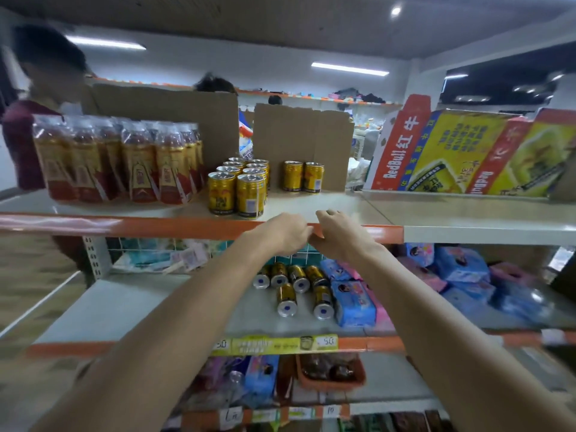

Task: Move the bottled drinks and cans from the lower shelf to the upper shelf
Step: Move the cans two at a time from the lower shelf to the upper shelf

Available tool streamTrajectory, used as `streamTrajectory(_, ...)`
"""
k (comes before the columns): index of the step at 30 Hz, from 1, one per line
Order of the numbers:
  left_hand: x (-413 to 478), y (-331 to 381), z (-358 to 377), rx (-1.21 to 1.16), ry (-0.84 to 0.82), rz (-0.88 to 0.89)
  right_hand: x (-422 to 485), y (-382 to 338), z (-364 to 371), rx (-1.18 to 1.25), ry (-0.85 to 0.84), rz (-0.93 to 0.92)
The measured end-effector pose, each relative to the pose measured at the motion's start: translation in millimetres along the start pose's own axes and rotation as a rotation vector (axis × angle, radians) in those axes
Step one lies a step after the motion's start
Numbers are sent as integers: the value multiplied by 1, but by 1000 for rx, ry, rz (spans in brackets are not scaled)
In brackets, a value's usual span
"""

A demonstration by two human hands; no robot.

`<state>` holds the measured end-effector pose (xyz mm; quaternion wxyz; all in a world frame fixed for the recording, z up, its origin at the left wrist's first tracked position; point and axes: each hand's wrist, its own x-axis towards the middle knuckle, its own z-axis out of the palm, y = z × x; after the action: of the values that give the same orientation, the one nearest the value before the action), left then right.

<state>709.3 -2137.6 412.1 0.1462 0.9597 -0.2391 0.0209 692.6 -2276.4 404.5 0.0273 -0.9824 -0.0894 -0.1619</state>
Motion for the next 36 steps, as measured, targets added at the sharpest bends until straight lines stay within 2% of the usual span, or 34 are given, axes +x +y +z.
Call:
streamTrajectory(7, -39, -15, 31, 59, -71, 15, -43, -14, 29, 54, -9, -78)
streamTrajectory(14, -63, -37, 97, 86, -197, -67, -84, -28, 91, 38, -181, 17)
streamTrajectory(18, -71, -48, 140, 4, -234, -129, -97, -34, 122, 40, -259, 46)
streamTrajectory(27, -38, -64, 207, 26, -347, -176, -92, -16, 185, 137, -386, 187)
streamTrajectory(36, 44, -79, 250, -28, -205, -212, -32, 49, 247, 303, -334, 276)
